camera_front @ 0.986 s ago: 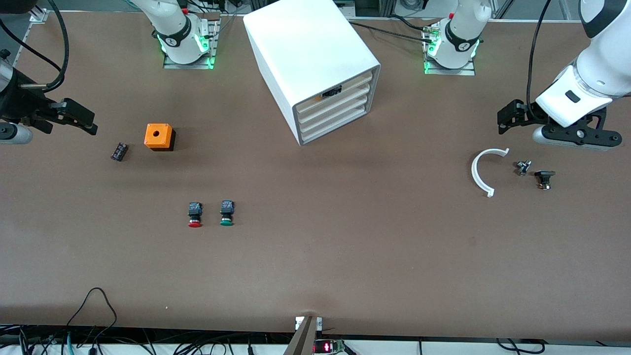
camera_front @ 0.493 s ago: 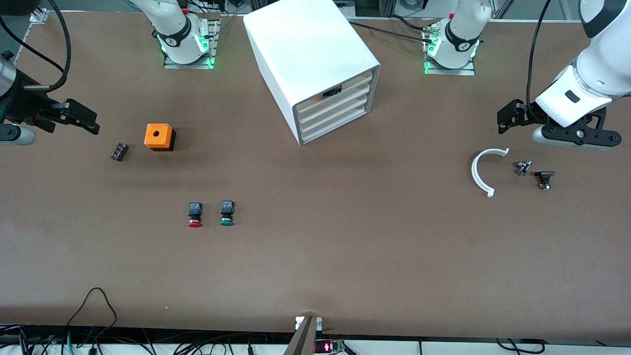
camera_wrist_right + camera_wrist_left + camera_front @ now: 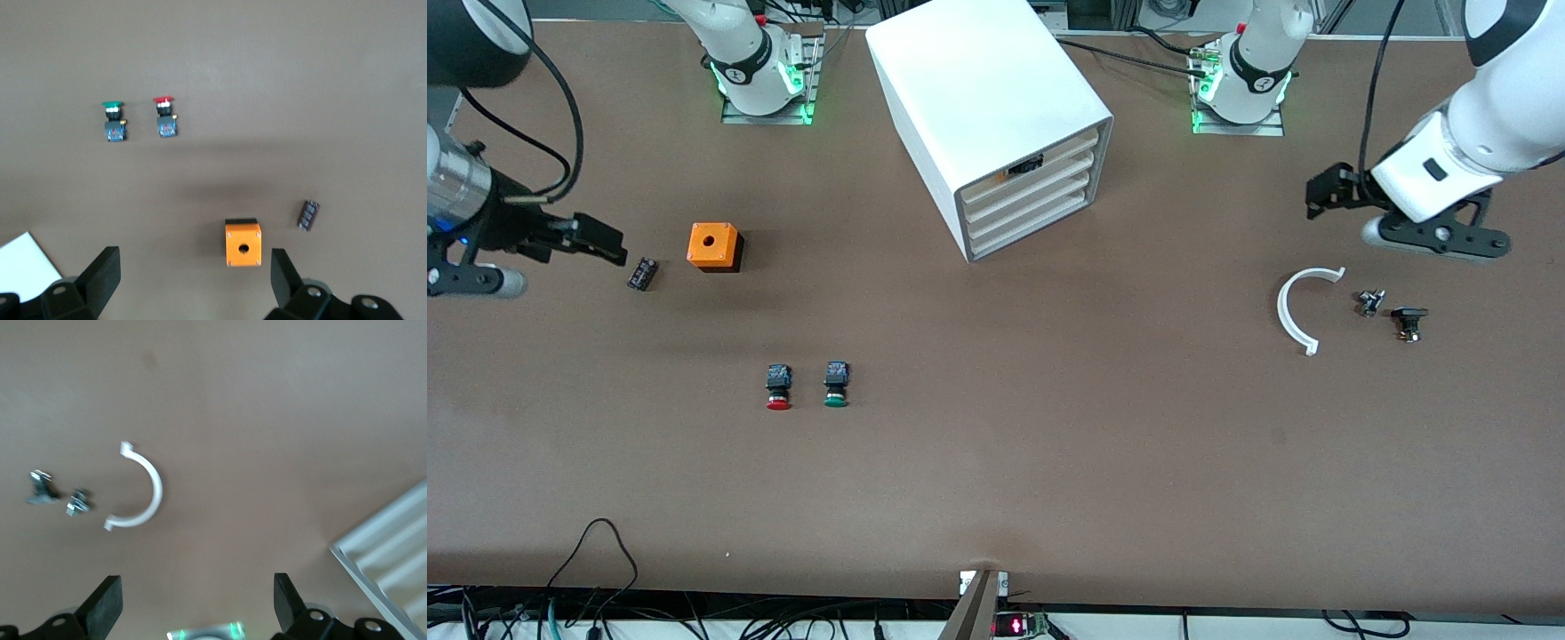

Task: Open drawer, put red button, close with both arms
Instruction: 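Reach the right gripper to the red button while the left gripper reaches the drawer handle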

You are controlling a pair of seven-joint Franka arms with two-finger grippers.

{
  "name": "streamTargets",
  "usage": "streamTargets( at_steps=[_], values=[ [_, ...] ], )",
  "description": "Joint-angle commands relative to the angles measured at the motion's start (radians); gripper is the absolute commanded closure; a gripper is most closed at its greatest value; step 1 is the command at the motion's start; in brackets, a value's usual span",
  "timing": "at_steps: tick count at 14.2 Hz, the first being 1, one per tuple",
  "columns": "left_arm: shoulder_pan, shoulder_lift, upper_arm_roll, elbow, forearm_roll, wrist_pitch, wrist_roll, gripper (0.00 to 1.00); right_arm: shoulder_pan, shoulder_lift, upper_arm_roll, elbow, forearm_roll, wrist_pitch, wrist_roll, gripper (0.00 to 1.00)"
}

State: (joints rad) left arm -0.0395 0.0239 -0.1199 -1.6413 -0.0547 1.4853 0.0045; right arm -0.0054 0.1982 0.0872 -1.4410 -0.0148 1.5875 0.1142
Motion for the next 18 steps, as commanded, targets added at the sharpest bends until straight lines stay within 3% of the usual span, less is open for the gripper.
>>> streamTargets(
  at_steps=[1,4,8,13,18],
  values=[
    [-0.006,0.025,-0.029,0.020,-0.086,-0.085,0.020,0.00,0.013,0.064,0.002,0.001,0.032,0.089,0.001,0.00],
    [0.004,0.047,-0.027,0.003,-0.290,-0.103,0.073,0.00,0.024,0.142,0.002,-0.012,0.041,0.191,0.001,0.00],
    [-0.010,0.120,-0.030,-0.046,-0.547,-0.100,0.158,0.00,0.035,0.199,0.012,-0.116,0.073,0.399,0.001,0.00],
    [0.003,0.238,-0.030,-0.153,-0.827,-0.066,0.532,0.00,0.068,0.259,0.014,-0.243,0.064,0.601,-0.001,0.00],
    [-0.010,0.326,-0.061,-0.360,-1.061,0.098,0.863,0.00,0.068,0.365,0.014,-0.265,0.053,0.701,-0.054,0.00]
  ],
)
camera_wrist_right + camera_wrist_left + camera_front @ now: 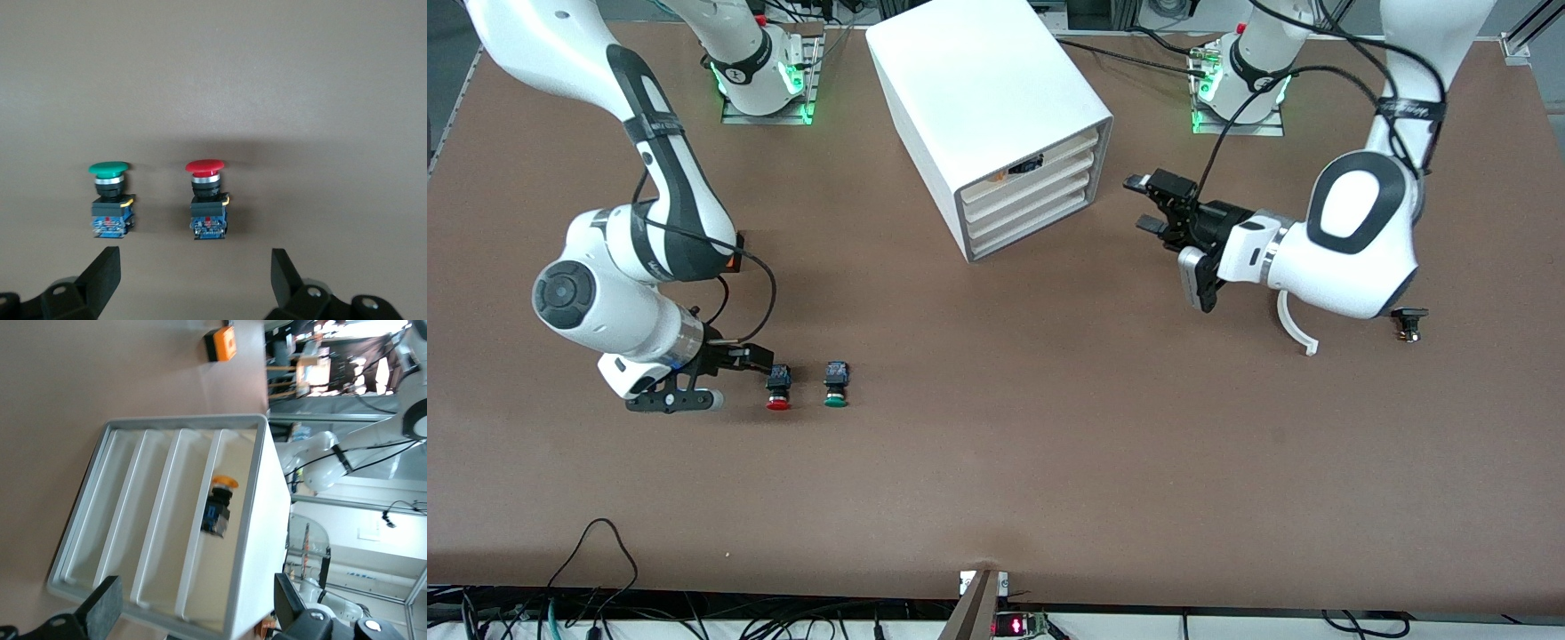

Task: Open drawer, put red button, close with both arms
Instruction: 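Reach the right gripper to the red button while the left gripper reaches the drawer handle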

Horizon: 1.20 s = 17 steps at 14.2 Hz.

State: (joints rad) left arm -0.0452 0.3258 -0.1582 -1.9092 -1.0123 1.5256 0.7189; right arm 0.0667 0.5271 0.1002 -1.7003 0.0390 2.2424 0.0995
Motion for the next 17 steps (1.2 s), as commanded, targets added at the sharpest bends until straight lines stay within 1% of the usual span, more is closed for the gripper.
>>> streamTargets(
  at_steps=[1,2,4,7,8,9,10,12,13,14,15,17],
  values=[
    [-0.004,0.050,-0.032,-0.115,-0.141,0.067,0.195,0.00,-0.002,0.053,0.001,-0.007,-0.001,0.060,-0.041,0.00],
    [-0.004,0.077,-0.035,-0.131,-0.164,0.068,0.207,0.00,-0.001,0.065,0.001,-0.007,-0.001,0.063,-0.041,0.00],
    [-0.004,0.104,-0.053,-0.134,-0.172,0.079,0.209,0.01,-0.001,0.103,0.001,-0.007,0.001,0.115,-0.041,0.00],
    [-0.015,0.153,-0.075,-0.149,-0.172,0.084,0.261,0.09,0.008,0.143,0.001,-0.006,0.001,0.146,-0.041,0.00],
    [-0.016,0.174,-0.076,-0.160,-0.173,0.087,0.298,0.09,0.008,0.154,0.001,-0.006,0.001,0.152,-0.041,0.00],
    [-0.024,0.179,-0.077,-0.168,-0.173,0.090,0.321,0.09,0.008,0.169,0.001,-0.006,0.001,0.160,-0.041,0.00],
    [-0.028,0.171,-0.078,-0.191,-0.177,0.120,0.341,0.10,0.010,0.177,0.001,-0.007,0.001,0.163,-0.041,0.00],
    [-0.032,0.176,-0.107,-0.229,-0.219,0.155,0.396,0.11,0.010,0.179,0.001,-0.007,0.001,0.154,-0.034,0.01],
    [-0.033,0.176,-0.115,-0.247,-0.245,0.168,0.411,0.13,0.010,0.179,0.003,-0.010,0.001,0.152,-0.030,0.05],
    [-0.033,0.176,-0.132,-0.258,-0.256,0.180,0.415,0.17,0.010,0.179,0.001,-0.010,0.001,0.151,-0.029,0.11],
    [-0.033,0.176,-0.144,-0.264,-0.258,0.198,0.424,0.21,0.013,0.179,0.001,-0.010,0.001,0.149,-0.032,0.20],
    [-0.033,0.180,-0.152,-0.277,-0.261,0.212,0.425,0.34,0.016,0.177,0.001,-0.007,0.001,0.137,-0.030,0.37]
  ],
)
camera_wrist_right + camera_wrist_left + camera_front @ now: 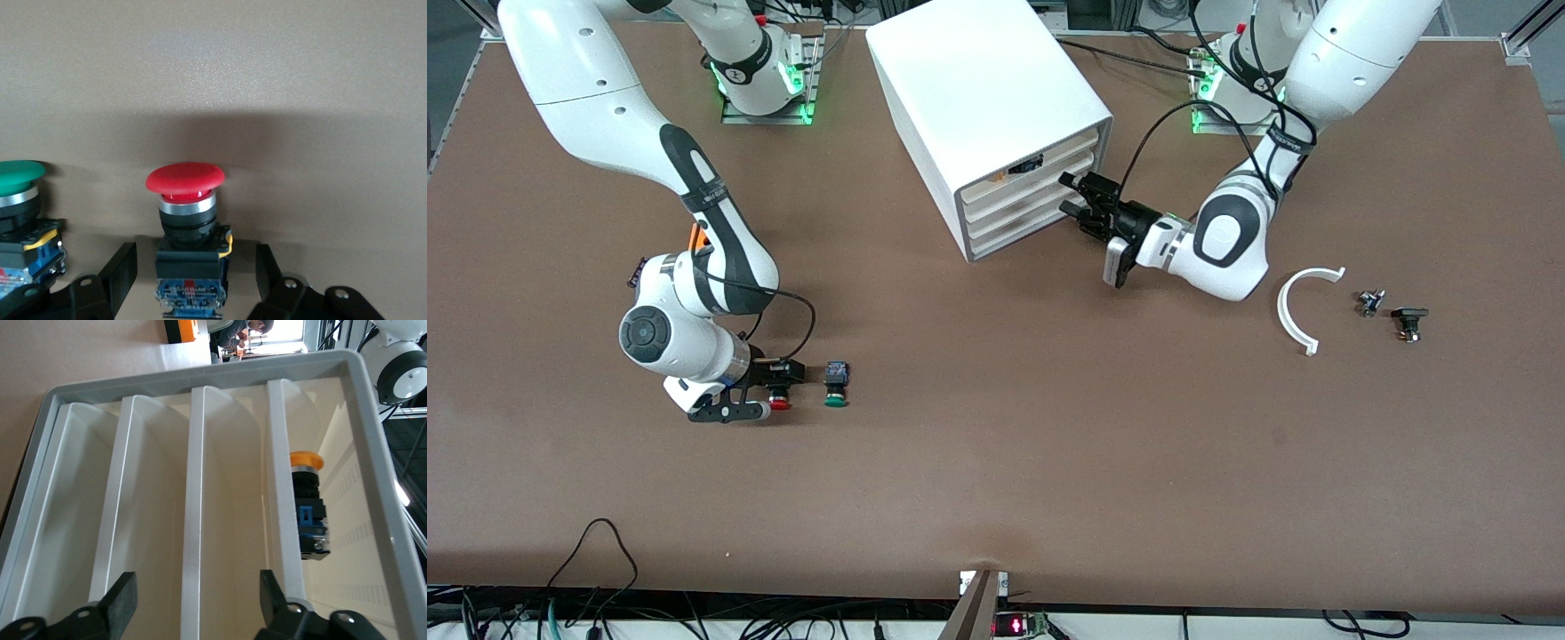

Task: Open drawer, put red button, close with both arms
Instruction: 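Reach the right gripper to the red button while the left gripper reaches the drawer handle, then grasp the red button with the right gripper while the left gripper grips the handle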

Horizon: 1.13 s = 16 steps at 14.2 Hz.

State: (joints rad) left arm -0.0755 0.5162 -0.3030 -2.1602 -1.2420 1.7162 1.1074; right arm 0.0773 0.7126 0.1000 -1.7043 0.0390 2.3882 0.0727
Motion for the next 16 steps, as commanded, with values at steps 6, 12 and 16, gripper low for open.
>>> streamTargets(
  at_steps=[6,12,16],
  values=[
    [-0.024,0.001,-0.011,-0.033,-0.036,0.020,0.037,0.65,0.002,-0.009,0.003,0.000,0.002,-0.011,-0.013,1.00],
    [-0.024,0.001,-0.011,-0.036,-0.036,0.026,0.034,1.00,-0.004,-0.010,0.001,0.008,0.007,-0.011,-0.016,1.00],
    [-0.014,0.001,-0.008,-0.023,-0.031,0.026,0.020,1.00,-0.004,-0.010,0.001,0.060,0.015,-0.069,-0.011,1.00]
  ],
)
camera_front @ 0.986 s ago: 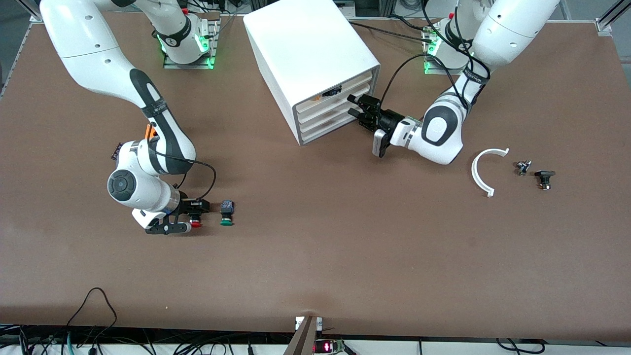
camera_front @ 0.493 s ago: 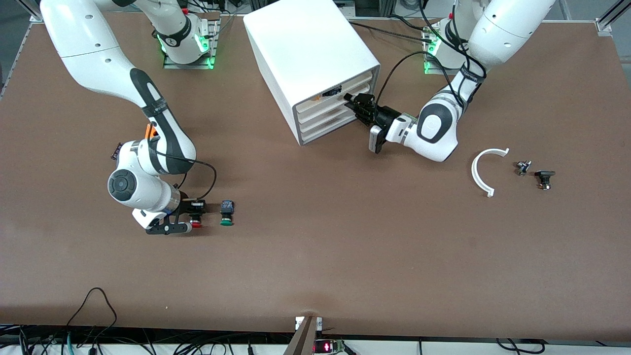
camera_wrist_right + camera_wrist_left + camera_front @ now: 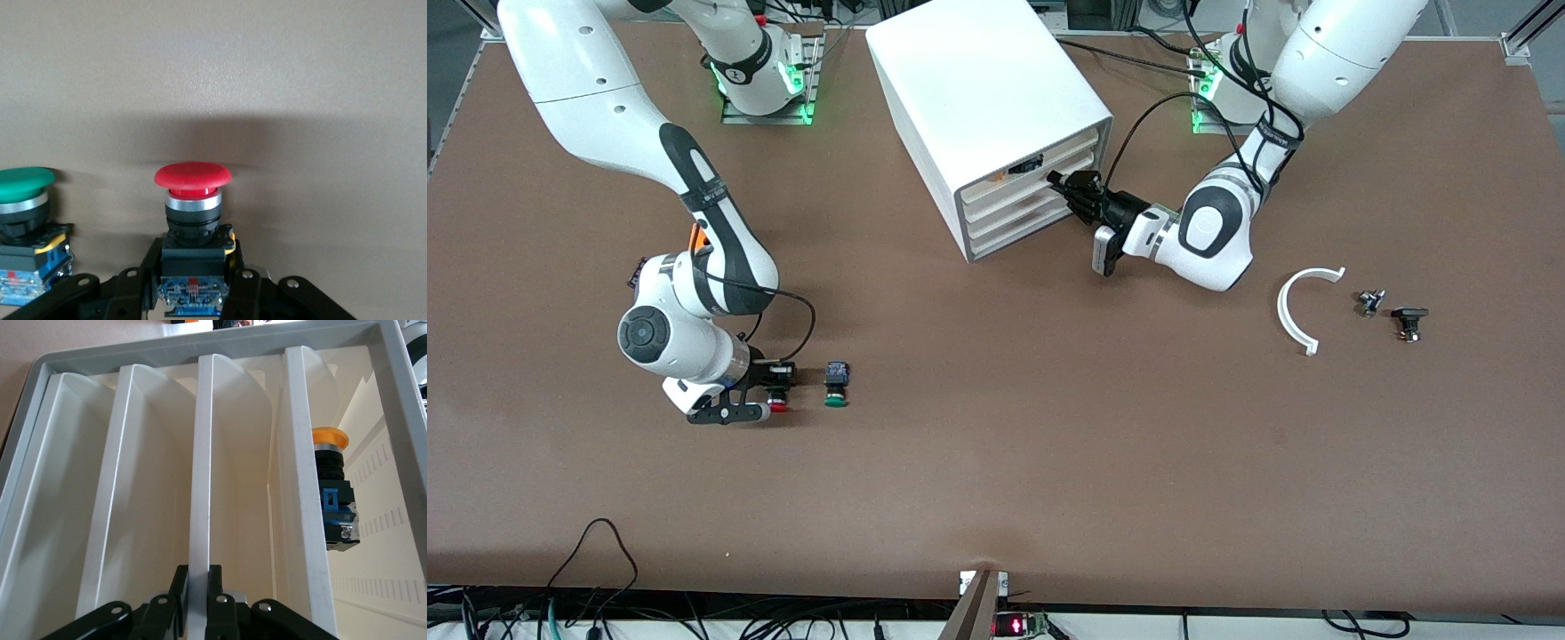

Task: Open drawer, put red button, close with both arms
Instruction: 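Grasp the red button with the right gripper while the left gripper grips the handle, then pull the drawer open with the left gripper while the right gripper lifts the button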

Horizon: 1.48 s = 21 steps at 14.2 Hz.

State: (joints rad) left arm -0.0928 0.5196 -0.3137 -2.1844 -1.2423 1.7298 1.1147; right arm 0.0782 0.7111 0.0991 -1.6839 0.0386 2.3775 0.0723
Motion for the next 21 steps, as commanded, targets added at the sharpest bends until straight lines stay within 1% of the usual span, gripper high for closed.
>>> streamTargets(
  at_steps=[1,3,5,7,10,11,14,17,20,21],
  values=[
    [0.005,-0.001,0.005,0.014,-0.029,0.013,0.010,1.00,-0.003,-0.009,0.002,0.073,0.017,-0.104,-0.009,1.00],
    [0.005,0.005,0.016,0.032,-0.020,0.013,-0.003,1.00,-0.003,-0.009,0.002,0.151,0.018,-0.214,-0.005,1.00],
    [0.005,0.010,0.044,0.061,0.007,0.011,-0.025,1.00,-0.003,-0.010,0.001,0.222,0.012,-0.334,0.023,1.00],
    [0.022,0.022,0.045,0.096,0.044,0.008,-0.061,1.00,-0.002,-0.010,0.001,0.300,0.009,-0.440,0.069,1.00],
    [0.053,0.048,0.045,0.136,0.072,0.004,-0.067,1.00,0.009,-0.013,0.001,0.424,0.006,-0.605,0.159,1.00],
    [0.068,0.065,0.045,0.158,0.093,0.002,-0.069,1.00,0.017,-0.013,0.001,0.459,0.006,-0.642,0.184,1.00],
    [0.114,0.120,0.045,0.241,0.161,-0.003,-0.085,1.00,0.072,-0.013,0.002,0.570,0.007,-0.753,0.366,1.00],
    [0.126,0.132,0.045,0.284,0.173,-0.010,-0.113,1.00,0.149,-0.015,0.002,0.633,0.007,-0.799,0.570,1.00],
    [0.143,0.146,0.045,0.327,0.216,-0.012,-0.160,1.00,0.225,-0.018,0.001,0.674,0.007,-0.802,0.775,1.00],
    [0.143,0.145,0.047,0.327,0.216,-0.021,-0.168,0.98,0.250,-0.019,-0.001,0.694,0.007,-0.798,0.846,1.00]
  ],
)
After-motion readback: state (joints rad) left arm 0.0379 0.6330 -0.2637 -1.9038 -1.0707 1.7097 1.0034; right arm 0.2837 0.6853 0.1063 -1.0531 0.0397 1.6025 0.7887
